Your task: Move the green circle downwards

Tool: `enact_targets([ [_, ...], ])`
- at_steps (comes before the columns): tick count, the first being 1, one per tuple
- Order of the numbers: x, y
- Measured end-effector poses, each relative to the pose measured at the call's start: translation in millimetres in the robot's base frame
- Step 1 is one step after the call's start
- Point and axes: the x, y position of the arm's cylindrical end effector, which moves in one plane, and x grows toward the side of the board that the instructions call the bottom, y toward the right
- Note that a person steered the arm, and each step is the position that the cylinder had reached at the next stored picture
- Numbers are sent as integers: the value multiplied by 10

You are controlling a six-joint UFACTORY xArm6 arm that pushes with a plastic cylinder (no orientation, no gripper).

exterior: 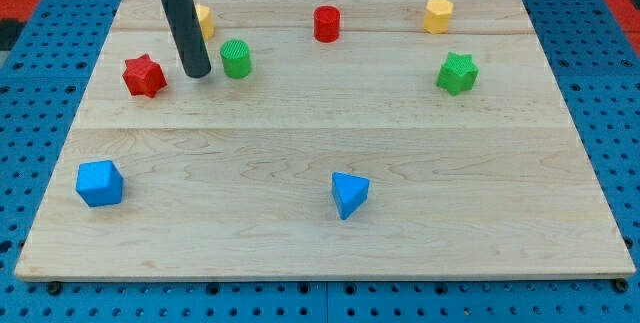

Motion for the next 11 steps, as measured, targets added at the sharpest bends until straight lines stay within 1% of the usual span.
enact_targets([
  [1, -408, 280],
  [2, -284, 644],
  [3, -207, 883],
  [4, -207, 683],
  [5, -206, 291],
  [6, -30, 204],
  [7, 121, 938],
  [8, 806, 881],
  [9, 970, 749],
  [10, 1218, 449],
  [11, 1689, 164],
])
